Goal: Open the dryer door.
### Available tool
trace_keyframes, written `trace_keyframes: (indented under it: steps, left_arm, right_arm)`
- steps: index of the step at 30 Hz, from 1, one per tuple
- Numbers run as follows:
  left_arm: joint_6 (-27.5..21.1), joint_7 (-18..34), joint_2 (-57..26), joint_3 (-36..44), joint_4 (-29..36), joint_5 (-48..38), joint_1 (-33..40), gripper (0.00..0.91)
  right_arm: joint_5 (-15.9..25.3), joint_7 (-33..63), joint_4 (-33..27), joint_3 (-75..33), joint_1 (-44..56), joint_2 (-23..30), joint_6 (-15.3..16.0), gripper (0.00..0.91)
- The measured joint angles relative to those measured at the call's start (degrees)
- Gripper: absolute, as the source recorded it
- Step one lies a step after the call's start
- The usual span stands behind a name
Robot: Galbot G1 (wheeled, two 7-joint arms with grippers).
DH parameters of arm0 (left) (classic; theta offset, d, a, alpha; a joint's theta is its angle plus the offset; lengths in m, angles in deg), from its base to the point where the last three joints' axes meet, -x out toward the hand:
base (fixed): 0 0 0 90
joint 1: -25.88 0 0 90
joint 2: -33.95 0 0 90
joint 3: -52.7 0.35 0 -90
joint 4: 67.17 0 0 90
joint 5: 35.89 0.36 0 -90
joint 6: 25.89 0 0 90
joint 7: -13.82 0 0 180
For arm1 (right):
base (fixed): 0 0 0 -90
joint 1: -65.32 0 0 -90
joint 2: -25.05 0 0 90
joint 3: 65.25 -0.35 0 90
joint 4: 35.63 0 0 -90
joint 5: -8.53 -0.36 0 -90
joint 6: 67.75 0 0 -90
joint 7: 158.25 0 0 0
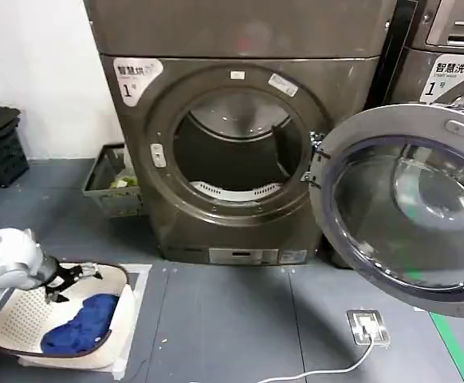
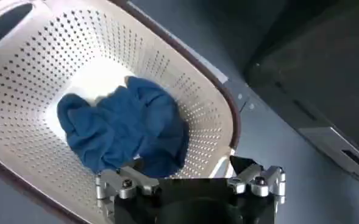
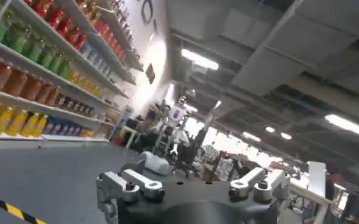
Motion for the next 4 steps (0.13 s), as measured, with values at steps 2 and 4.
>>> trace_keyframes:
  steps: [2,4]
  left_arm:
    - [0.0,-0.42,-0.26,0.12,0.01,0.33,0.05,0.907]
    - [0.0,-0.47,-0.4,0.12,-0.04,0.36,0.04,0.907]
  right_arm:
    - [0.0,-0.02,-0.2,-0.02,0.01,0.02,0.0,0.907]
    - [0.02,-0.07,-0.26,-0.02,0.06,0.14,0.0,0.907]
